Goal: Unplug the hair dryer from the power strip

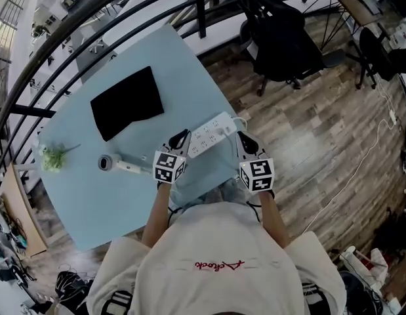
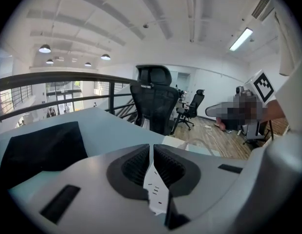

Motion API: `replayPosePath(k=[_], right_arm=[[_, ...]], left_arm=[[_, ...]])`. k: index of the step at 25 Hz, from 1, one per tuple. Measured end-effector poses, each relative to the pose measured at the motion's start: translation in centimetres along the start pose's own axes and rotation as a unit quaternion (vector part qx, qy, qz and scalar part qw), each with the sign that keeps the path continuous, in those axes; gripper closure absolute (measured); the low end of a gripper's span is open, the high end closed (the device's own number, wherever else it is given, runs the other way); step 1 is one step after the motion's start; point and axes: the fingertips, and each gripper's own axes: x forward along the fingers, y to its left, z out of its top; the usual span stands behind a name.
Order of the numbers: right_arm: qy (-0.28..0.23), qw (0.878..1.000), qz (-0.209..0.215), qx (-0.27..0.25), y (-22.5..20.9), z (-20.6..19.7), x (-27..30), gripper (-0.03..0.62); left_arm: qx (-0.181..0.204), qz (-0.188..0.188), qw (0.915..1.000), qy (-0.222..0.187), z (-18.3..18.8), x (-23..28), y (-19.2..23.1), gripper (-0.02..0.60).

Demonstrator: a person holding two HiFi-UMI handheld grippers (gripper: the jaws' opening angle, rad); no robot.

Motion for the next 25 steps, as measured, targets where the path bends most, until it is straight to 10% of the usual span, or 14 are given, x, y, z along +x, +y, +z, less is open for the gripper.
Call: replayPosePath(k=[5,14,25], right_arm=[[0.018,1.0,0.012,-0.003,0.2,-1.3,0.9,0.577],[0.036,0.999,0.022,-0.005,-0.1,-2.5,1.7,0.577],[0.052,0.998,0.032,-0.011,0.6,-3.3,2.1,0.577]], left_arm=[[0.023,-0.013,0.9987,0.044,-3.1,1.1,-0.9,0.566],[0.094,-0.067,0.9884,0.099,-6.1,3.1,-3.1,0.279],[0.145,-0.09,0.9774,0.124,-8.1,5.0,-3.9,0.19]])
